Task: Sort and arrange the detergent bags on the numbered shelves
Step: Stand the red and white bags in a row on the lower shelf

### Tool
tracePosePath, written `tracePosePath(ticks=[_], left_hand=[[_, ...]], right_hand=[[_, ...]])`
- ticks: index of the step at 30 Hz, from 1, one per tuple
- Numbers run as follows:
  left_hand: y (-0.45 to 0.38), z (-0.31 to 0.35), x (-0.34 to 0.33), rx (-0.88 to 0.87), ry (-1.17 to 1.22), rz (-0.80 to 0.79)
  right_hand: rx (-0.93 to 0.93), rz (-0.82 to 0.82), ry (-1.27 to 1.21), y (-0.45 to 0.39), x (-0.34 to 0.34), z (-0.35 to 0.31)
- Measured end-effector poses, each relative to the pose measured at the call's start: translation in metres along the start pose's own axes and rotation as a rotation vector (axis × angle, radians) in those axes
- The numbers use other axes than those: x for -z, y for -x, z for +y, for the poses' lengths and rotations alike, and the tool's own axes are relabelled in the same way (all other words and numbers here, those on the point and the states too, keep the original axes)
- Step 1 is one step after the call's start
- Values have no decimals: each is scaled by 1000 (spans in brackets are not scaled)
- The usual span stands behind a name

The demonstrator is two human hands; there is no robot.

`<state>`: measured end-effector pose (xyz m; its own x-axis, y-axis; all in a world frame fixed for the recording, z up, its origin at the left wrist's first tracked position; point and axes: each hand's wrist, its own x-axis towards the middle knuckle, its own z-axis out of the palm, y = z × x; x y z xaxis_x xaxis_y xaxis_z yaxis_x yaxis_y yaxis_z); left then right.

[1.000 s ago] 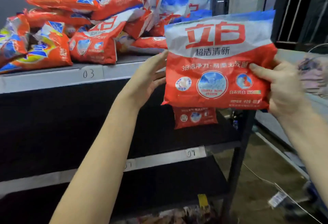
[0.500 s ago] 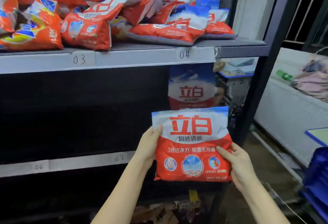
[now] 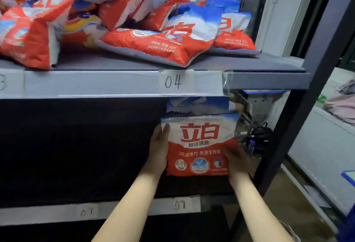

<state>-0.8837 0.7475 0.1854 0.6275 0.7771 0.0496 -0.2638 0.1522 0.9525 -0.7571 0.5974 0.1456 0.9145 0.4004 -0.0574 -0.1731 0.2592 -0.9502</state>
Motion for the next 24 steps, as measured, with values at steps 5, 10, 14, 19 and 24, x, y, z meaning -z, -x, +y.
tracePosePath(ticks=[5,10,14,19,24], left_hand=[[-28,-18,-20,17,92,124],[-49,-21,-33,34,191,143],[-59,-24,-35,27,196,164],[-57,-16,-17,15,177,169],[-61,8,-3,-18,-118,141]], right_hand=[[88,58,-16,-19,-12,18],[132,81,22,-33,-10,24],[110,58,43,-37,-5,29],[108,-14,165,-42,5,24],[152,-53,340,-43,9,8]])
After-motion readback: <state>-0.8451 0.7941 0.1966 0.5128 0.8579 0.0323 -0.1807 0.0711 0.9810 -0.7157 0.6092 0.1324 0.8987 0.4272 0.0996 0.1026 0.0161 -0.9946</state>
